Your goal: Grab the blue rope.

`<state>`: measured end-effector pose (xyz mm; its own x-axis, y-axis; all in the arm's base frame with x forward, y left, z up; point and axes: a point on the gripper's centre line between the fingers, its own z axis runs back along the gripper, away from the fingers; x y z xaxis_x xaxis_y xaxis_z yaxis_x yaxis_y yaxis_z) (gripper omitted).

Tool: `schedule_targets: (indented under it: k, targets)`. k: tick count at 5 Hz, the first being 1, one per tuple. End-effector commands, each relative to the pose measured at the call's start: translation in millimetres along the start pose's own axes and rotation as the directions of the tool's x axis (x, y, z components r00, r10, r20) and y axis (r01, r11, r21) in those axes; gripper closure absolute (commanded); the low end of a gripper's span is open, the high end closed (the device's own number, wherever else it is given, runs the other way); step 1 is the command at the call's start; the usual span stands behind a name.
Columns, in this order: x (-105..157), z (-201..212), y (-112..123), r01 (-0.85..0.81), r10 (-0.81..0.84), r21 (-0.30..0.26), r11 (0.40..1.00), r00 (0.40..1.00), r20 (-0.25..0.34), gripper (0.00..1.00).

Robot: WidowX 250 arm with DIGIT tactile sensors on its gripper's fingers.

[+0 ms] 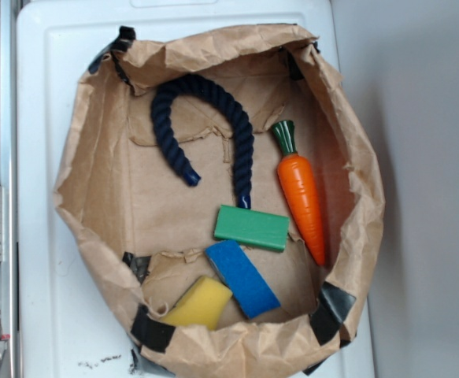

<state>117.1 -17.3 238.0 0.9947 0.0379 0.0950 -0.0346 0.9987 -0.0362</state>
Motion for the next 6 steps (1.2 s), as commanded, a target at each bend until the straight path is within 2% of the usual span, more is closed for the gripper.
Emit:
schedule_targets:
  k: [1,2,3,4,6]
  targets:
    - [0,0,0,0.0,0.0,0.0,1.0,1.0,0.0,0.0]
    - [48,-19,-9,0.009,-0.009,-0.007,1.0,1.0,-0.004,0.0]
    - [95,-45,-29,0.034,-0.033,-0.018,0.999,0.999,0.01,0.0]
    - [142,-59,-36,0.124,-0.121,-0.053,0.991,0.991,0.061,0.0]
    - [142,-59,-36,0.124,-0.121,-0.053,0.991,0.991,0.061,0.0]
